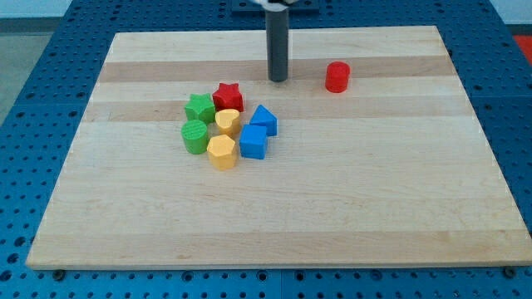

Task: Point your arm at red circle

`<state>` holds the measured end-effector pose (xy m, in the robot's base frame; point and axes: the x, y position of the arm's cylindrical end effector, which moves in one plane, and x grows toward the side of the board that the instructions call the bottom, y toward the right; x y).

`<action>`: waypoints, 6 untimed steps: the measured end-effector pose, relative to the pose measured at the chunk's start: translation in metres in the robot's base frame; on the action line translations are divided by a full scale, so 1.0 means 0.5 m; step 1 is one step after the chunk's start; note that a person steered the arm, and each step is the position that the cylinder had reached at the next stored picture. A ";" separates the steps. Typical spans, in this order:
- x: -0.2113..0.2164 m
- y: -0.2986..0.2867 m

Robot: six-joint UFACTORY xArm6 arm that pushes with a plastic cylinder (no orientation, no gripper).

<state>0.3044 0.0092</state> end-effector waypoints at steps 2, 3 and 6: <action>-0.030 0.153; -0.030 0.218; 0.049 0.243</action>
